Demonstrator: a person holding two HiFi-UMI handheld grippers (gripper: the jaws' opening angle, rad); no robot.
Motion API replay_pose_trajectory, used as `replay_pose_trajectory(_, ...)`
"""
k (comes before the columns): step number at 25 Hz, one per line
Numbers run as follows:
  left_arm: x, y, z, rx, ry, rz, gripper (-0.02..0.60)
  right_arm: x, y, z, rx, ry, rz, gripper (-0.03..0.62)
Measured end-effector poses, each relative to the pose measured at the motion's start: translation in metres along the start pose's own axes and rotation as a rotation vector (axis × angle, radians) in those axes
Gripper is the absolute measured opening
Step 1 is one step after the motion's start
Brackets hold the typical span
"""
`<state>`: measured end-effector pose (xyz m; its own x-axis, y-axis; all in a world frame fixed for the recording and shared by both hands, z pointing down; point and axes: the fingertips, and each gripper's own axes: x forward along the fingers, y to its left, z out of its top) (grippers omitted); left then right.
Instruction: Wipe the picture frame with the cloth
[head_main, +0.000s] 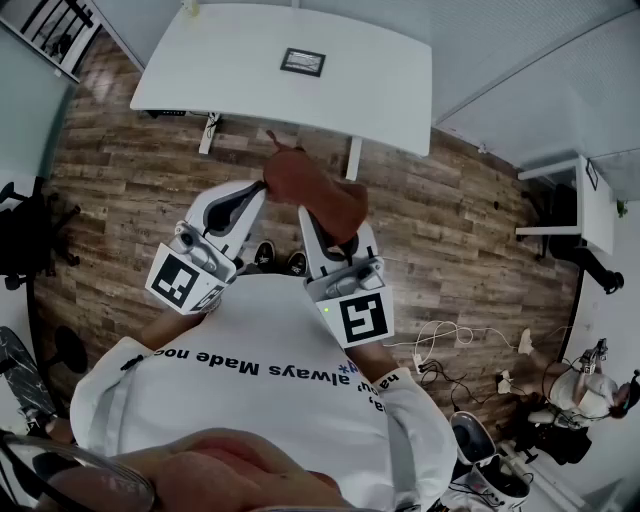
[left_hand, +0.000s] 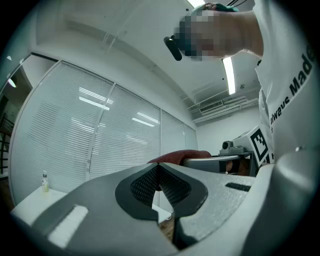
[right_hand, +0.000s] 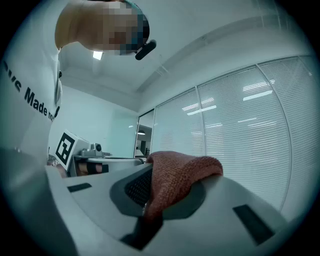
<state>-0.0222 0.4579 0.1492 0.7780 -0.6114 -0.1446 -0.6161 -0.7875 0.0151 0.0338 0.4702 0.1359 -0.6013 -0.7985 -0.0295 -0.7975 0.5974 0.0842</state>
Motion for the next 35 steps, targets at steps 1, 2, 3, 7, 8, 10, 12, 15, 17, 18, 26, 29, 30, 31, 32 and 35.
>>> replay_pose_trajectory(1,-0.001,0.002,0.0,-0.001,0.0,-0.001,0.003,0.002,0.001,-0.001,0.0,0.001,0.001,0.031)
replay_pose_trajectory(2,-0.002,0.003,0.0,-0.001,0.0,-0.002,0.003,0.004,0.002,-0.001,0.001,0.002,0.001,0.031)
replay_pose_trajectory(3,-0.002,0.004,0.0,-0.002,-0.001,-0.003,0.003,0.005,0.003,-0.001,0.001,0.003,0.001,0.031)
replay_pose_trajectory(7,-0.005,0.006,0.002,-0.006,-0.001,-0.006,0.003,0.006,0.003,0.001,0.013,-0.01,-0.005,0.031)
replay_pose_trajectory(8,-0.006,0.007,0.002,-0.007,-0.001,-0.006,0.003,0.008,0.004,0.002,0.017,-0.014,-0.007,0.031)
replay_pose_trajectory(10,-0.007,0.012,0.002,-0.01,-0.001,-0.008,0.003,0.013,0.005,0.002,0.02,-0.013,-0.009,0.031)
replay_pose_trajectory(12,-0.007,0.016,0.002,-0.014,-0.002,-0.009,0.003,0.017,0.007,0.002,0.018,-0.007,-0.009,0.031)
replay_pose_trajectory(15,-0.008,0.017,-0.001,-0.021,-0.004,-0.014,0.003,0.019,0.008,0.001,0.022,-0.006,-0.013,0.031)
replay_pose_trajectory(17,-0.01,0.019,-0.001,-0.023,-0.004,-0.021,0.003,0.022,0.009,-0.001,0.027,-0.006,-0.018,0.031)
replay_pose_trajectory(18,-0.011,0.021,-0.001,-0.023,-0.005,-0.024,0.003,0.024,0.011,-0.001,0.027,-0.006,-0.02,0.031)
replay_pose_trajectory(26,-0.027,0.053,-0.003,-0.037,0.006,-0.036,0.003,0.056,0.027,-0.004,0.028,0.006,-0.027,0.031)
replay_pose_trajectory(29,-0.032,0.06,-0.006,-0.044,0.008,-0.047,0.003,0.064,0.033,-0.009,0.027,0.012,-0.039,0.031)
replay_pose_trajectory(30,-0.033,0.062,-0.006,-0.046,0.009,-0.051,0.003,0.067,0.033,-0.01,0.029,0.016,-0.043,0.031)
replay_pose_trajectory(31,-0.033,0.063,-0.006,-0.049,0.01,-0.053,0.003,0.069,0.034,-0.01,0.031,0.019,-0.045,0.031)
replay_pose_trajectory(32,-0.033,0.065,-0.006,-0.052,0.01,-0.054,0.003,0.071,0.034,-0.011,0.03,0.023,-0.046,0.031)
replay_pose_trajectory(35,-0.031,0.075,-0.007,-0.061,0.009,-0.05,0.003,0.08,0.031,-0.012,0.026,0.033,-0.046,0.031)
